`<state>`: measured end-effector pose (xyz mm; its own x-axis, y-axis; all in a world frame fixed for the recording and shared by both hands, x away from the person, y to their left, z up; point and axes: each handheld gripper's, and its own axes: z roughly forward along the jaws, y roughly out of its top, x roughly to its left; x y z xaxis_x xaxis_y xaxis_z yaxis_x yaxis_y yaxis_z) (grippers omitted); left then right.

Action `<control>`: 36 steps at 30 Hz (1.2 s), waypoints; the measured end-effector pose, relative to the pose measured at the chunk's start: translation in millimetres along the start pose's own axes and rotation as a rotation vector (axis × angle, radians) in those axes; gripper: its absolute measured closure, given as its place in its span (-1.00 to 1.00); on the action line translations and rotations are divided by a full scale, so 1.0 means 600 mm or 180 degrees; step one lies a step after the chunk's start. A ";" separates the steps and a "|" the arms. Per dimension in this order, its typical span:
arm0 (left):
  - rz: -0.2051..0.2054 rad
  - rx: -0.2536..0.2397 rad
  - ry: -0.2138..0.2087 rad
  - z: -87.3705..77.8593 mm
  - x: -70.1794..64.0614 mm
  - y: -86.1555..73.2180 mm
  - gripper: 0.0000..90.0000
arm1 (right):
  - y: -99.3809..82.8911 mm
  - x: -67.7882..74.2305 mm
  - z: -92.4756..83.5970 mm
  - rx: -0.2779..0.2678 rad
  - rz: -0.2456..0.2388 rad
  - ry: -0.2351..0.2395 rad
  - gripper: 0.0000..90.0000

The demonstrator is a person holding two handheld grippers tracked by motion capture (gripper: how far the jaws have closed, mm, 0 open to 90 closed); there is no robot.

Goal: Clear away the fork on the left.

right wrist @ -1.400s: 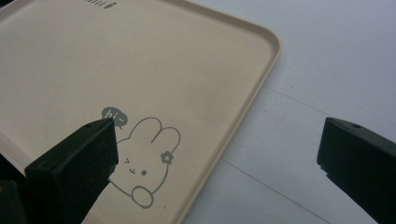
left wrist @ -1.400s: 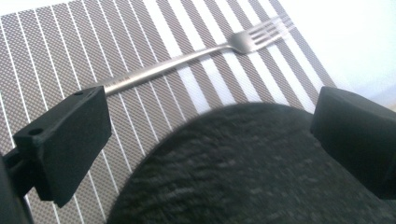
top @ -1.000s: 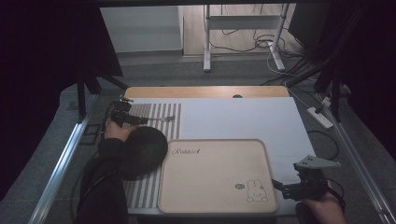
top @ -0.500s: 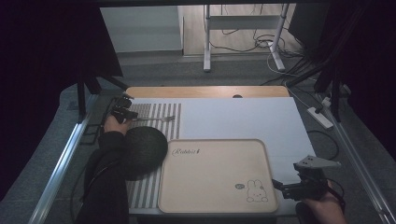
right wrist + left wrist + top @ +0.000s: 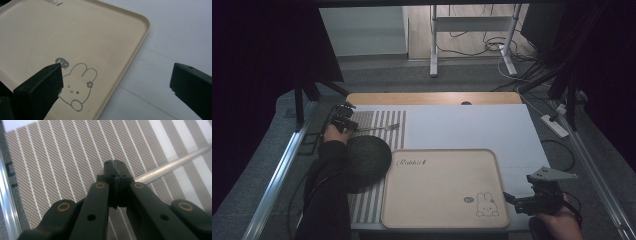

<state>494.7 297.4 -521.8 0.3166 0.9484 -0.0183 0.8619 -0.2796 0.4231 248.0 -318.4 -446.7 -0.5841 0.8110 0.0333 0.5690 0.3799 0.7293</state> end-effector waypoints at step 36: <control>0.0466 0.0021 -0.0464 -0.015 -0.057 0.028 -1.00 | 0.002 0.002 0.002 0.0037 -0.0036 0.0001 -1.00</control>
<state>494.5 261.6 -506.0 0.4922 0.8660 -0.0882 0.8049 -0.4142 0.4250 248.8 -316.4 -446.9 -0.5908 0.8064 0.0254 0.5690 0.3941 0.7217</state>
